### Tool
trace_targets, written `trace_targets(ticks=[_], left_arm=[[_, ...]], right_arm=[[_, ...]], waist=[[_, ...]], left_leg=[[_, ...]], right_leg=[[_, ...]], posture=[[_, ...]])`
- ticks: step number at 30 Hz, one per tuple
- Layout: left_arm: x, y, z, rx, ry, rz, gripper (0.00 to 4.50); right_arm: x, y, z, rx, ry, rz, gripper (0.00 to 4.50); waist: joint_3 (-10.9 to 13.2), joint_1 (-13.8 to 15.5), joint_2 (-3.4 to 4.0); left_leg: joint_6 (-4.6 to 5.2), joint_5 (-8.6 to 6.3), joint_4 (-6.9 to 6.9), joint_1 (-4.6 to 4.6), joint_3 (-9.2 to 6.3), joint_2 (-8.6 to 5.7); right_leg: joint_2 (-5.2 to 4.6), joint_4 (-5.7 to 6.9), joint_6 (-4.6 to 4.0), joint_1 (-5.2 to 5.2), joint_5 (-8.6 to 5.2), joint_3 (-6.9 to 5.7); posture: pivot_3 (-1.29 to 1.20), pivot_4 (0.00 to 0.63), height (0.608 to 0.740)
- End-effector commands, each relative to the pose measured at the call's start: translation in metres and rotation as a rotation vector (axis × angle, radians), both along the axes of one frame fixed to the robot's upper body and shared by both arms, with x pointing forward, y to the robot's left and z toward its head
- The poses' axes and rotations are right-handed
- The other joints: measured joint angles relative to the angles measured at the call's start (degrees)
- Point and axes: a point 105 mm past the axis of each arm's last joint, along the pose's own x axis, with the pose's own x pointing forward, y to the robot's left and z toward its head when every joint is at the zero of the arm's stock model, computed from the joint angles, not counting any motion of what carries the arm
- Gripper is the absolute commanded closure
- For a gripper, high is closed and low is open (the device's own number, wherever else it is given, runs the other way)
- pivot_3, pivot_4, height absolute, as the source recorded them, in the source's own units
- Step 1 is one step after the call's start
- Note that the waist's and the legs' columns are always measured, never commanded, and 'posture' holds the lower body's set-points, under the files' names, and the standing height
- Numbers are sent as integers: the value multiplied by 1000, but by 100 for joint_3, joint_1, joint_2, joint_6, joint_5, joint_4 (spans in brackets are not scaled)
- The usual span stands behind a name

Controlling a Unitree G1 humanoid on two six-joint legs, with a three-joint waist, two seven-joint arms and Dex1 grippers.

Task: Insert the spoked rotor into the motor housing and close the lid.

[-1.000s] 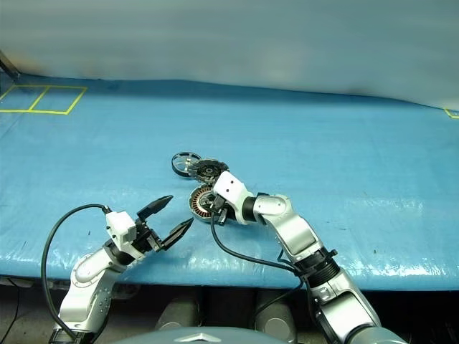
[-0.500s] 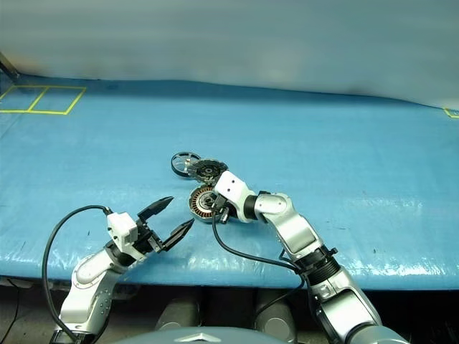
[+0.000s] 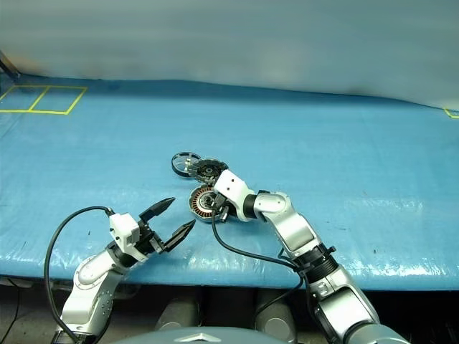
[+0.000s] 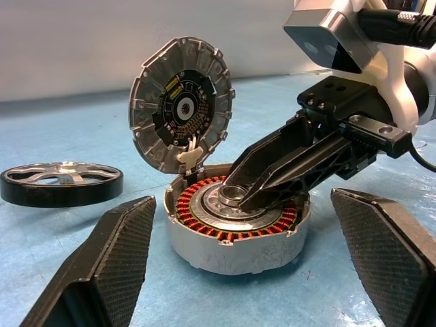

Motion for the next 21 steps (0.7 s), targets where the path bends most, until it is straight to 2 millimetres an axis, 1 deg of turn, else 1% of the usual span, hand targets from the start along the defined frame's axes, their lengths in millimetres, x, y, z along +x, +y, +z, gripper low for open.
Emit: trace_targets(ticks=[1,12,21], left_arm=[[-1,-2,9,-3,-49,-6,0],[0,-3,6,-1,-46,-8,0],[1,-4,5,4,-47,-12,0]], right_arm=[[6,-1,11,12,-47,-12,3735],[1,-4,16,25,-39,-7,3735],[0,-5,14,28,-18,-23,3735]], waist=[[0,4,0],[0,2,0],[0,-1,0]], left_leg=[[0,0,0,0,0,0],[0,0,0,0,0,0],[0,0,0,0,0,0]], right_leg=[[0,0,0,1,0,0],[0,0,0,0,0,0],[0,0,0,0,0,0]], posture=[[0,150,740],[0,150,740],[0,150,740]])
